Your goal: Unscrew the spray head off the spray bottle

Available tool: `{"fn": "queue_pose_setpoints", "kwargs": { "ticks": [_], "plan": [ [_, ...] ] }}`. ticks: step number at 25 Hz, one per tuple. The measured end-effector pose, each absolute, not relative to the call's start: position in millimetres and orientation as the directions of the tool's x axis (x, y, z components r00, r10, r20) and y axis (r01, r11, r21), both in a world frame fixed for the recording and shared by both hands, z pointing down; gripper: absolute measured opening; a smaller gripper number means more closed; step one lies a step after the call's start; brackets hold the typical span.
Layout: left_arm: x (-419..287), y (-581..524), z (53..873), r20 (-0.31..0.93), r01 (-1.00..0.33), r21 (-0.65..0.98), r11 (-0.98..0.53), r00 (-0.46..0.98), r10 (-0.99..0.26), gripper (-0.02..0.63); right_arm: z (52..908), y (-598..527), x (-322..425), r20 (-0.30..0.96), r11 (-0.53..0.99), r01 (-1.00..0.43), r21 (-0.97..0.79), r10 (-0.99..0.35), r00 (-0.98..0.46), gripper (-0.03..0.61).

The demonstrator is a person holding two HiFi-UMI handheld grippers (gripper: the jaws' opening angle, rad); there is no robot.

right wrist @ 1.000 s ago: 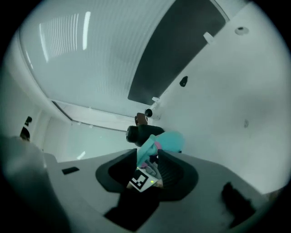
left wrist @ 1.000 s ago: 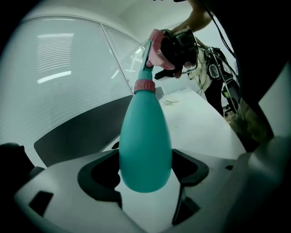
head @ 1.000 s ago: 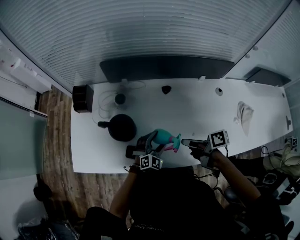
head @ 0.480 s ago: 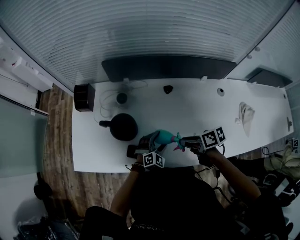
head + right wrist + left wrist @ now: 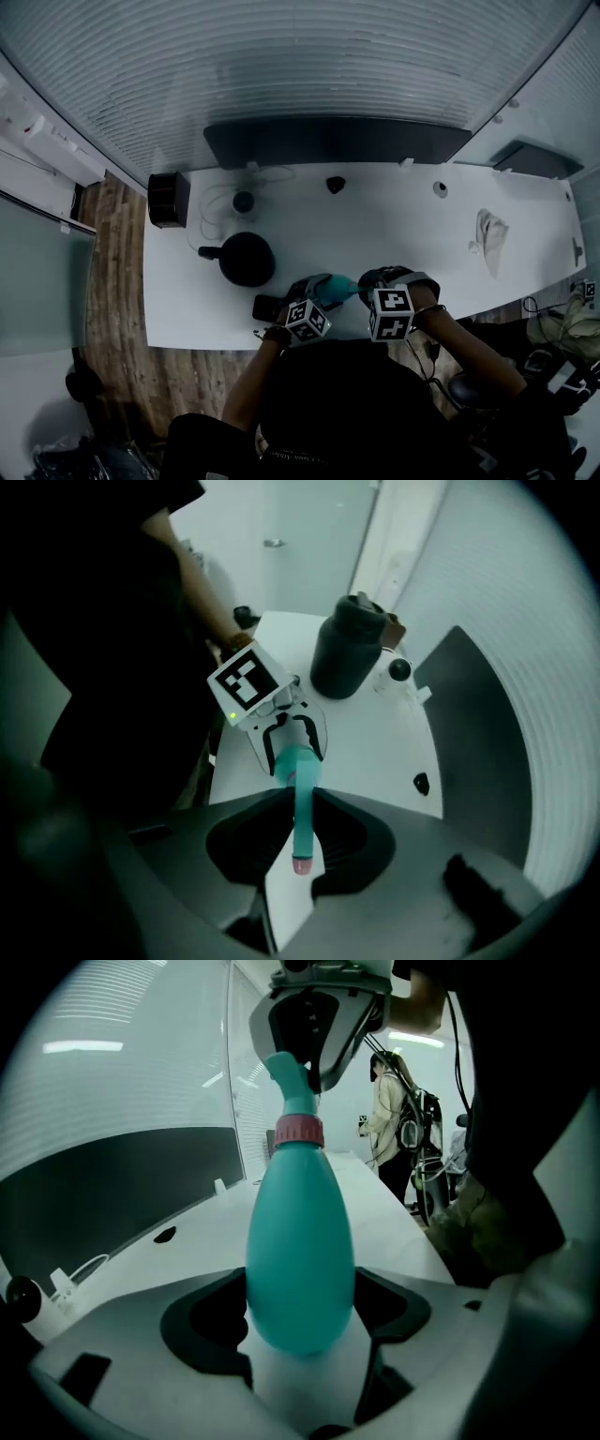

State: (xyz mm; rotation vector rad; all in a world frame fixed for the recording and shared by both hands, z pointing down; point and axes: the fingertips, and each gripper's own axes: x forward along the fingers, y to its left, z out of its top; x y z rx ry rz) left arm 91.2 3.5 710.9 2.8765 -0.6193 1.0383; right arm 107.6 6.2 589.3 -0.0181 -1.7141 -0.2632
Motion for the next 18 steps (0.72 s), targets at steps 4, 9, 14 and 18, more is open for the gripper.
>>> {"fn": "queue_pose_setpoints", "kwargs": {
  "ticks": [4,9,14,18],
  "plan": [
    [101.5,12.0,712.1,0.589,-0.319,-0.027,-0.947,0.761,-0.273,0.359,586.1,18.2,109.1,0.980,0.845,0.497,0.197,-0.189,-0.067,0.063],
    [102.7,7.2,713.5,0.590,-0.354,-0.014,-0.935,0.752,-0.294,0.359,586.5,13.4,93.3,0.956,0.847,0.450,0.282,-0.209,-0.205,0.064],
    [100.8,2.6,710.3,0.578,-0.382,-0.014,-0.924,0.751,-0.319,0.359,579.9,5.3,119.9,0.963,0.871,0.412,0.266,-0.219,-0.158,0.074],
    [97.6,-1.4,710.7,0.564,-0.417,0.007,-0.909,0.752,-0.341,0.359,571.9,0.3,125.3,0.955,0.906,0.318,0.278,-0.224,-0.196,0.124]
  ]
}}
